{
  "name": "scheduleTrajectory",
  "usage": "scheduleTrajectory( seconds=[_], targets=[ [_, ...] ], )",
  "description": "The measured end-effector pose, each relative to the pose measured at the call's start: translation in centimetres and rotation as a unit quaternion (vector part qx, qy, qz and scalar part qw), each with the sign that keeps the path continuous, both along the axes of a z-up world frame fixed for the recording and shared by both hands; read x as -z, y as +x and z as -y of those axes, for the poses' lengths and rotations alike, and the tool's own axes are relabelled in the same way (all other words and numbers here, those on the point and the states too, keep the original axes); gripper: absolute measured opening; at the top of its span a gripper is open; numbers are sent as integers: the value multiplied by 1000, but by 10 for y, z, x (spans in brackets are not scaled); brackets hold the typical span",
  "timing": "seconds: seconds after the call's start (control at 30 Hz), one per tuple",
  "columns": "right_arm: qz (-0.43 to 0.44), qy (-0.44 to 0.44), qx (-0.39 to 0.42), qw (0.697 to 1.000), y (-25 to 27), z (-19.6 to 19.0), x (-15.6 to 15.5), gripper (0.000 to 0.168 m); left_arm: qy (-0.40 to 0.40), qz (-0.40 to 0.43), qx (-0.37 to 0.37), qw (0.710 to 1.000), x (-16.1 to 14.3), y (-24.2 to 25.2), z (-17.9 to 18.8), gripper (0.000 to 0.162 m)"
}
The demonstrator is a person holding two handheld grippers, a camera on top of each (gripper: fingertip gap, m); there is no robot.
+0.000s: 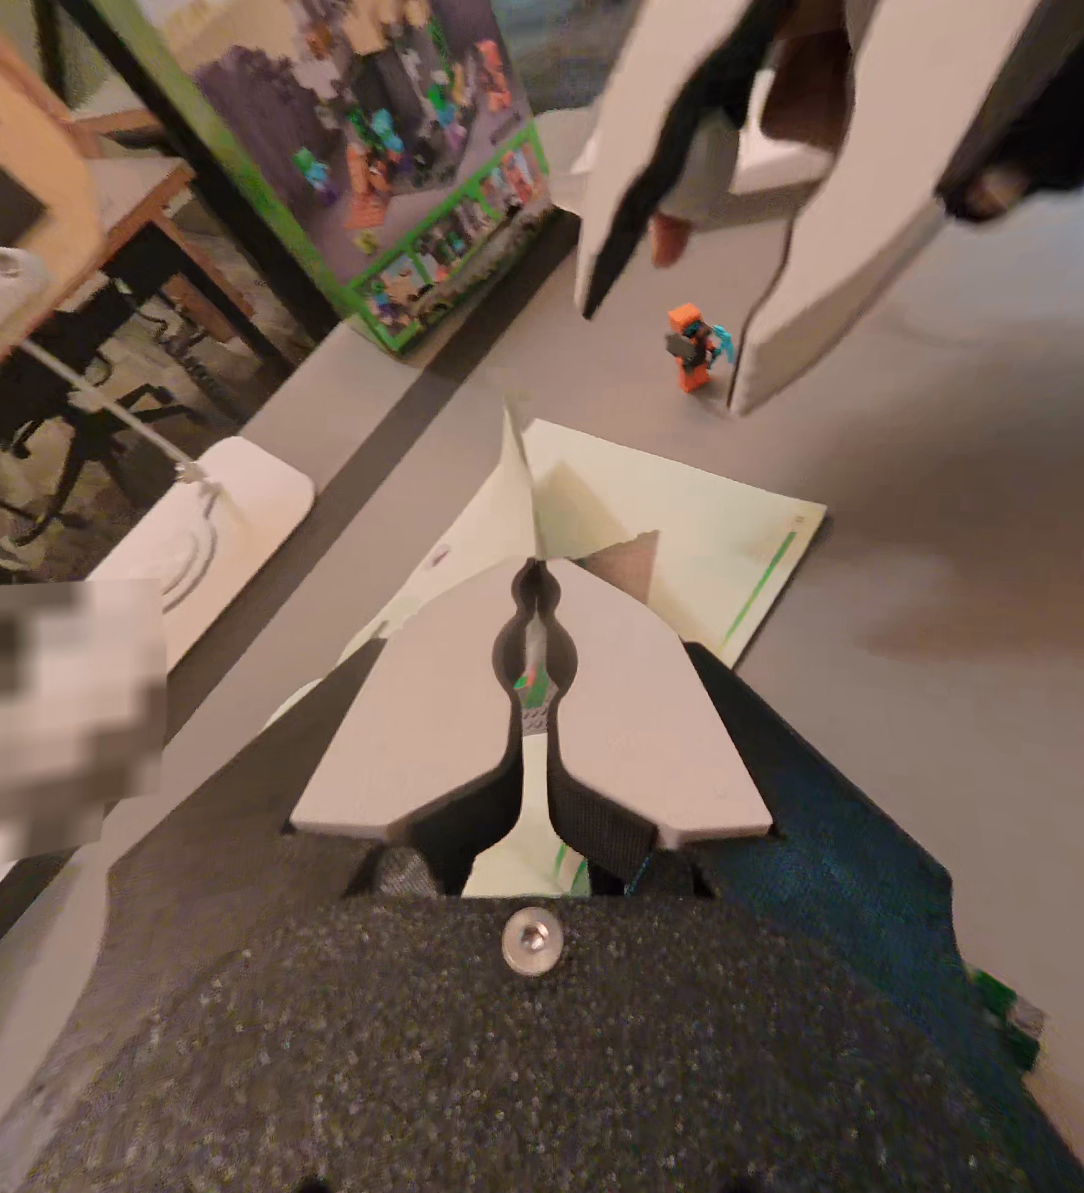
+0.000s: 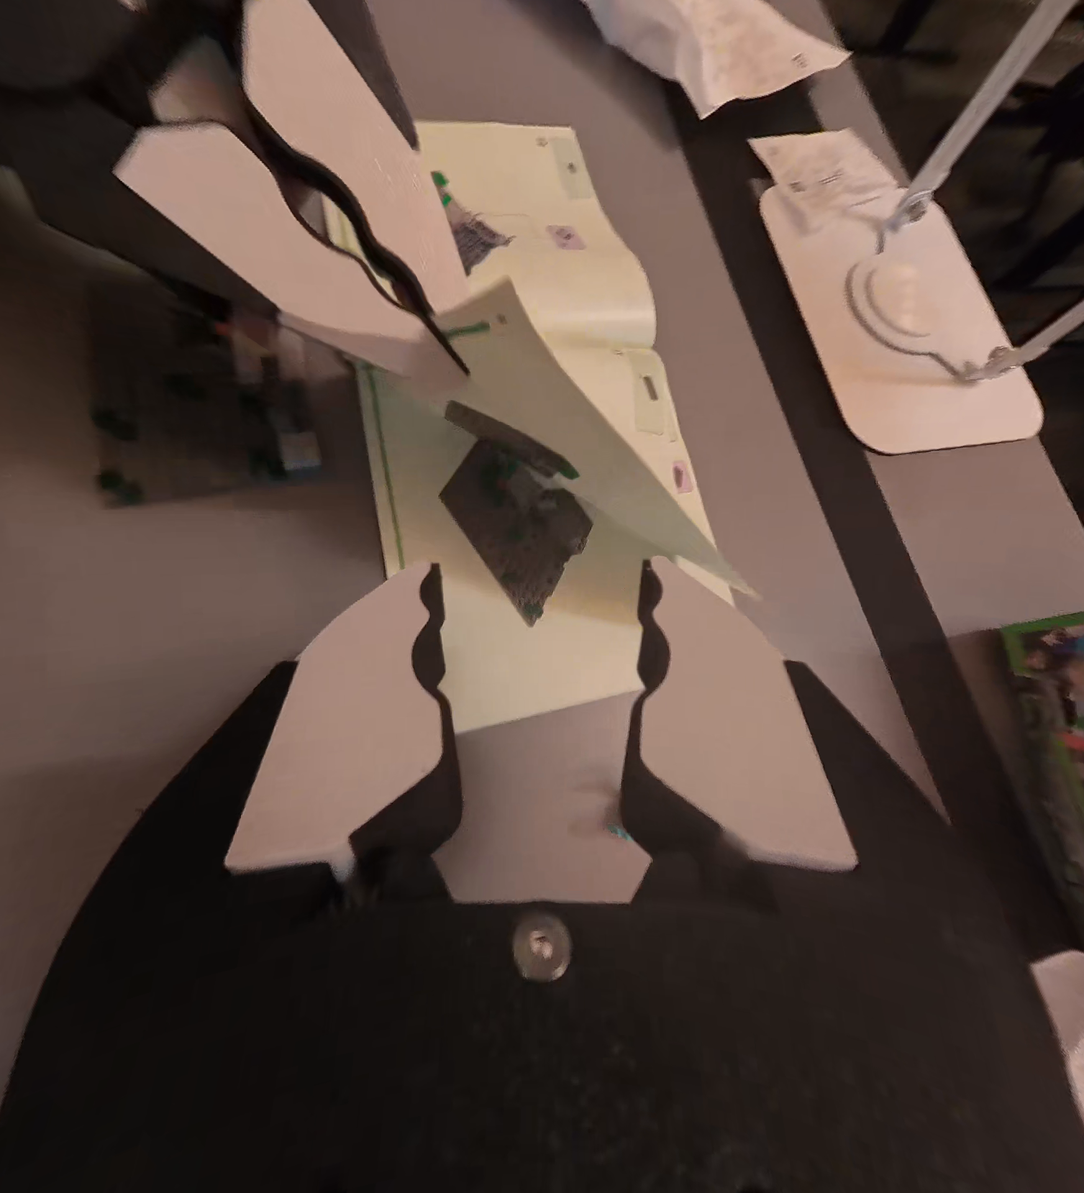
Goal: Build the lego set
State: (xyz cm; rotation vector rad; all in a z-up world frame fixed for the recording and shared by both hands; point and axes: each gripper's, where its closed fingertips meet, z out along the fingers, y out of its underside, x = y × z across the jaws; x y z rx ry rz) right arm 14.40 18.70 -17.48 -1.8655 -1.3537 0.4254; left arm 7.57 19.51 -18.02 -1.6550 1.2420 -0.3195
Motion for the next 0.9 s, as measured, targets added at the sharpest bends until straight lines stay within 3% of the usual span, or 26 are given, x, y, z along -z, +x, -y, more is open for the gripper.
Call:
scheduleTrajectory(
  seconds=[0.17,0.33,0.67,0.9],
  targets=[
    [-80,12,47,996,-47,-7,9,62,10,61,-63,996,-30,-43,-13,0],
    [-112,6,51,992,-111,-10,25,61,7,100,-119,988,-41,-93,-22,0],
    [-97,-36,41,994,-176,-42,52,55,-31,129,-208,969,-13,-173,-14,1],
    [-11,-61,-8,998,-208,-51,72,56,-79,152,-240,956,4,-216,2,5]
  ],
)
